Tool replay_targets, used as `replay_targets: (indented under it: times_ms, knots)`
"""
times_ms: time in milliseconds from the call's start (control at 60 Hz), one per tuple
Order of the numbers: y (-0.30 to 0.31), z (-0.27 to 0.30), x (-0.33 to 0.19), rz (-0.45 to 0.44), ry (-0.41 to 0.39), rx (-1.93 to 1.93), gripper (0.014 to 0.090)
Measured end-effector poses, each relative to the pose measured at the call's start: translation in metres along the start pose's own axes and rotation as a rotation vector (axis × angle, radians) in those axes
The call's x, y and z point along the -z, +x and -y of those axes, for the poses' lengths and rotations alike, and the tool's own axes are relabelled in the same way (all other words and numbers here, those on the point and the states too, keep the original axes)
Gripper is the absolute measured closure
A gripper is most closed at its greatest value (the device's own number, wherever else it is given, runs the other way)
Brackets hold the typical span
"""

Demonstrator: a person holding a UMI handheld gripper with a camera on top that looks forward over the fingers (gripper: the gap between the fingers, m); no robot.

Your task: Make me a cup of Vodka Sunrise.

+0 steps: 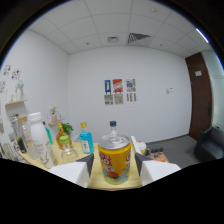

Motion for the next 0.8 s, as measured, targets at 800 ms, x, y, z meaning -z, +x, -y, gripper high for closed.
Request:
replay_targets:
  times_ms: [800]
  knots:
    - [-0.031, -0.053, 0.083, -0.045, -0.012, -0.002, 0.0539]
